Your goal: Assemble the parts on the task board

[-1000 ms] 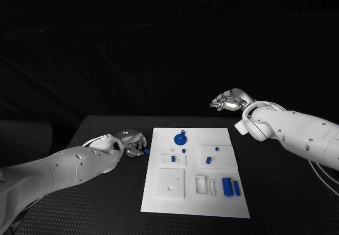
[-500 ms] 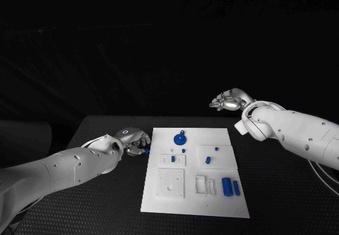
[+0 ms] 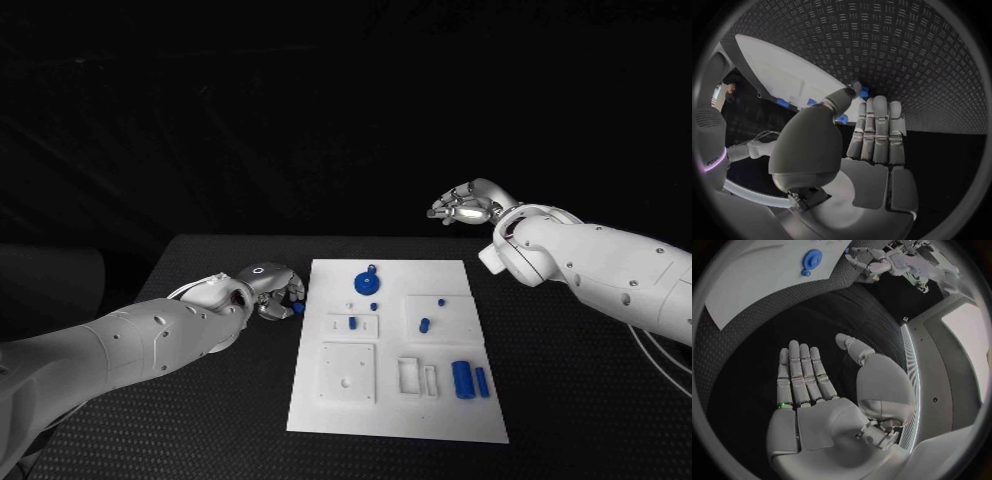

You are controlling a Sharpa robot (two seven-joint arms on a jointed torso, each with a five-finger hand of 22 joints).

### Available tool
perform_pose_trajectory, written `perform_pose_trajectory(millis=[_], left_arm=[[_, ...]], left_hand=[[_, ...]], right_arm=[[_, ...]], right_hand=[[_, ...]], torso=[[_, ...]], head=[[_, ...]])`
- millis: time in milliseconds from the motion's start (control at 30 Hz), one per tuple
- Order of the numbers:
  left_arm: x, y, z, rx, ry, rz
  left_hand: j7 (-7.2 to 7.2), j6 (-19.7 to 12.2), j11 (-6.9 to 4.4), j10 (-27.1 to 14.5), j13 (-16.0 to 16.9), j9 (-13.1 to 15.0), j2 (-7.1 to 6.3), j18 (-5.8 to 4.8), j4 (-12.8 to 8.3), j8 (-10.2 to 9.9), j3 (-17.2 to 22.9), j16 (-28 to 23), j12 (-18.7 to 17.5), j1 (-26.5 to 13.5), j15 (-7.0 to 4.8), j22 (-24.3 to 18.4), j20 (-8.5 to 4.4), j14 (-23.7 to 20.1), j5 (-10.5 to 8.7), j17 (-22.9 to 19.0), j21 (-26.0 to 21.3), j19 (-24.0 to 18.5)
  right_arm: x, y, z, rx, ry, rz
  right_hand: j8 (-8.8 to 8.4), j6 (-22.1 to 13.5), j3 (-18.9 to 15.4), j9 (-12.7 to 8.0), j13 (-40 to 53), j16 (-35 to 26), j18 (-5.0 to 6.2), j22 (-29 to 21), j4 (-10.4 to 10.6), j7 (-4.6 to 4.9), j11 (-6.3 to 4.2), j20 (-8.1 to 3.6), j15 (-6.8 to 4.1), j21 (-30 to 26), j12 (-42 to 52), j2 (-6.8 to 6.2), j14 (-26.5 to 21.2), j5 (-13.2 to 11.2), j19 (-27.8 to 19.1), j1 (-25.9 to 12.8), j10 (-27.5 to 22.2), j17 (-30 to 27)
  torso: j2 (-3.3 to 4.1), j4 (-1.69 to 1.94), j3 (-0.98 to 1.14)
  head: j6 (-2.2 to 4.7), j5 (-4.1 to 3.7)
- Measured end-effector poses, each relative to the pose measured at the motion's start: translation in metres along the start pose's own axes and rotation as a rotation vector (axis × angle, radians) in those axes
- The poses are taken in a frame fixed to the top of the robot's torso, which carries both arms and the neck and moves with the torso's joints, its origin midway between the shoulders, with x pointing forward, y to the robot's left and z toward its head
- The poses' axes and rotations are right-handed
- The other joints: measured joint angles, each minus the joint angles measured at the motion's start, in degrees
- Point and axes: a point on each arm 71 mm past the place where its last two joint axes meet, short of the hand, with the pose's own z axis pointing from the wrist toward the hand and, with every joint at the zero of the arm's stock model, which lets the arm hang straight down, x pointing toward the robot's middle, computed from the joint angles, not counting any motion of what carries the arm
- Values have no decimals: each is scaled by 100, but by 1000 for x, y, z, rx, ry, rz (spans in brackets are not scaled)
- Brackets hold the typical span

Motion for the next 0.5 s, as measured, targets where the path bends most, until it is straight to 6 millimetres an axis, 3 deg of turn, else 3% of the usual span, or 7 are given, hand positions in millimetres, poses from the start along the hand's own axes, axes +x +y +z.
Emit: perform_pose_trajectory(millis=[367,500], left_arm=[[3,-2,1,3,38,3],[3,-1,2,-1,45,5]], left_hand=[[0,0,-18,-63,39,-16,64,0,0,26,0,68,23,-64,14,-1,12,-72,0,47,26,-53],[0,0,-18,-63,67,-25,144,0,27,26,-27,107,56,-144,10,-1,12,-115,0,61,67,-53]], right_arm=[[0,0,0,-1,1,0],[0,0,0,-1,2,0]], right_hand=[[0,0,0,0,0,0,-1,-1,0,0,-8,0,0,0,0,0,0,0,0,0,8,0],[0,0,0,1,0,0,-1,-1,0,0,-8,0,0,0,0,0,0,0,0,0,8,0]], torso=[[0,4,-3],[2,4,-3]], head=[[-12,-5],[-13,-5]])
